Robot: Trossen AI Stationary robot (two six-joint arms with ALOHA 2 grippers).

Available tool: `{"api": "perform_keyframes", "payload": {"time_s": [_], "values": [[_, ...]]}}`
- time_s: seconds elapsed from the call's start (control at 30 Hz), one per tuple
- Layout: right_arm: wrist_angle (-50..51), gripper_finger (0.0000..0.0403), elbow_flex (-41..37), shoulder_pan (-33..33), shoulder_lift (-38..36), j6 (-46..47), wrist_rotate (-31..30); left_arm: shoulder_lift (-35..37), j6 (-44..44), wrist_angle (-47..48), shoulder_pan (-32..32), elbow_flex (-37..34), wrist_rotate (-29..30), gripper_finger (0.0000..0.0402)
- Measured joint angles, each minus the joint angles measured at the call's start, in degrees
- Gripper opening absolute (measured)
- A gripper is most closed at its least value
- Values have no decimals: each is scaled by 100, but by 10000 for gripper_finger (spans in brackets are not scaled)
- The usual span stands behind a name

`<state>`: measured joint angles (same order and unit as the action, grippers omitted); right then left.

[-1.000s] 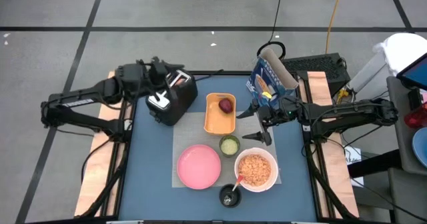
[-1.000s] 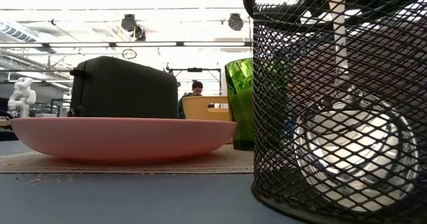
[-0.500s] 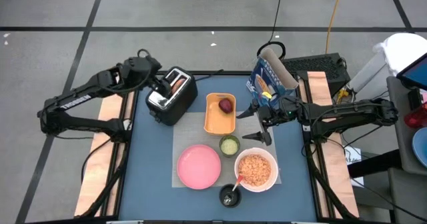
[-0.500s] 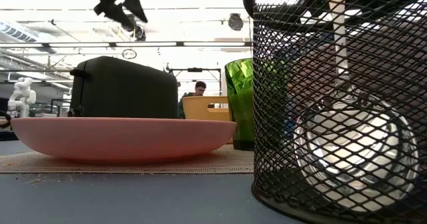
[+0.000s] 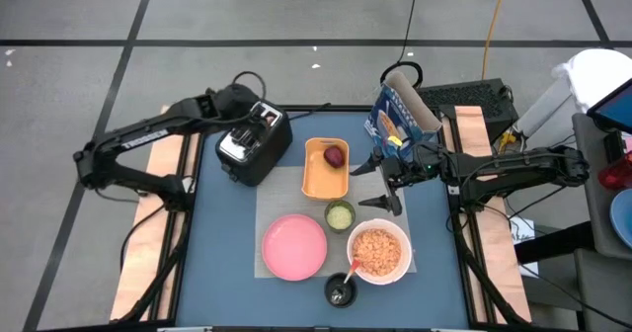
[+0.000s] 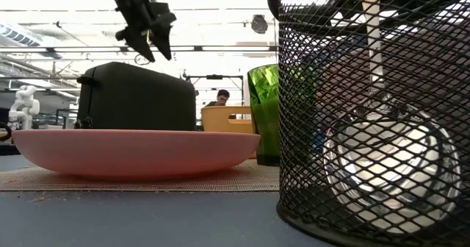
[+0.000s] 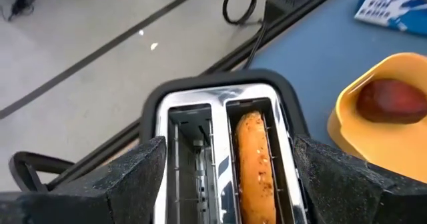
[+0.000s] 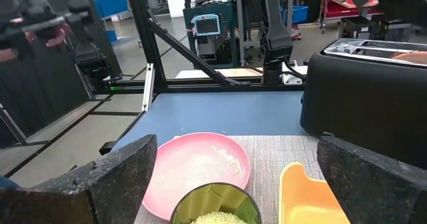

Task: Arrange a breakfast setting
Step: Put the bagel from the toaster on the pink plate

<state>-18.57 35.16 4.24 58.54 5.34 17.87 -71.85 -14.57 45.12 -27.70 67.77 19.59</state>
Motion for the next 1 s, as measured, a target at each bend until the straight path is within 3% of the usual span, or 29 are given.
{"api": "perform_keyframes", "payload": {"time_s": [0.23,0.67,1.0], "values": [[-2,398,0,2,0,-2,-2,-433,-276,3,2,0,-2,316],[-2,398,-2,1,0,-2,-2,-503,-771,-19,2,0,-10,203],[-2,398,-2,-1,0,-4,-2,-503,-1021,16,5,0,-86,191]]}}
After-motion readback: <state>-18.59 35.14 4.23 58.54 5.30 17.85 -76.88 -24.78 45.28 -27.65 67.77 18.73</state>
